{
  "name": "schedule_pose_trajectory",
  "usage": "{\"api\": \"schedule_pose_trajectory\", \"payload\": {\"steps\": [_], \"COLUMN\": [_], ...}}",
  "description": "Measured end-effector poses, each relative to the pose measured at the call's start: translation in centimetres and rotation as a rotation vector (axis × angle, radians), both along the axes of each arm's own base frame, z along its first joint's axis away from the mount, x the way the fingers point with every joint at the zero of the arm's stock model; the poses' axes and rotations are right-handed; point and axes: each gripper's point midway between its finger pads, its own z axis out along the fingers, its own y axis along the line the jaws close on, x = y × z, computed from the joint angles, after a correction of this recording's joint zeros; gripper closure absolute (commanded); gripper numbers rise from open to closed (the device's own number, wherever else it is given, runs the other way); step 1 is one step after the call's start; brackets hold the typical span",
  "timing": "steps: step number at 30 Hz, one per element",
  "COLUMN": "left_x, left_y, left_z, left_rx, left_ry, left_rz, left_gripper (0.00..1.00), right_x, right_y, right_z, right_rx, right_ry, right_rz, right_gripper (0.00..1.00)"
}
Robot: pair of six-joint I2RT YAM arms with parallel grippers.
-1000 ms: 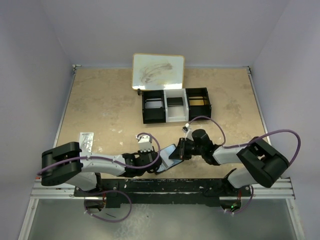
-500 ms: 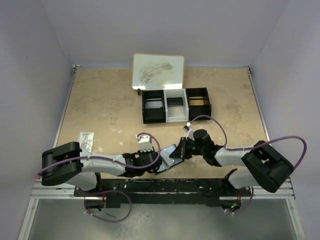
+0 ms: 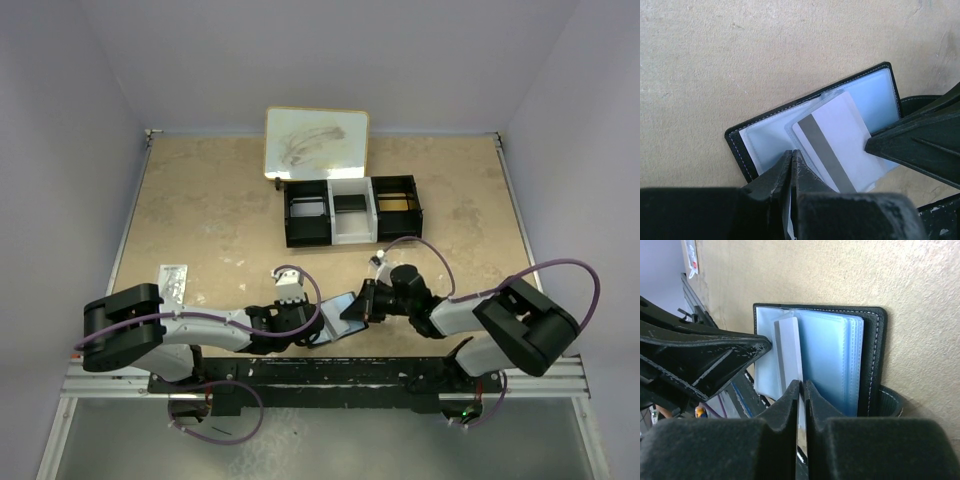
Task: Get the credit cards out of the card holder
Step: Remove the credit card from the card holder.
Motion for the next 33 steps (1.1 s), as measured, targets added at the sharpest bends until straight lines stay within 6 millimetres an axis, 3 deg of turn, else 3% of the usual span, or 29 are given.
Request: {"api": "schedule_pose_trajectory", "payload": {"steps": [8, 14, 21, 33], "left_x": [0.0, 0.0, 0.0, 0.1], "left_y": [0.1, 0.2, 0.3, 0.4], "left_z": [0.0, -0.1, -0.1, -0.1], "left_rx": [0.005, 0.01, 0.015, 0.016], "left_ry": [-0.001, -0.001, 0.0, -0.003], "left_rz": [0.0, 0.001, 0.002, 0.005], "left_gripper": [1.0, 1.0, 1.0, 1.0], "right_x": [0.4, 1.6, 1.6, 0.2], "right_y": [0.9, 1.8, 1.7, 0.8], "right_z": [-0.2, -0.2, -0.3, -0.2], "right_rx": [-0.018, -0.043, -0.04, 0.03], "right_ry": [-0.01, -0.026, -0.023, 0.042], "right_rz": [0.087, 0.108, 0.105, 0.015], "right_gripper": [0.78, 0.84, 1.0, 0.98]}}
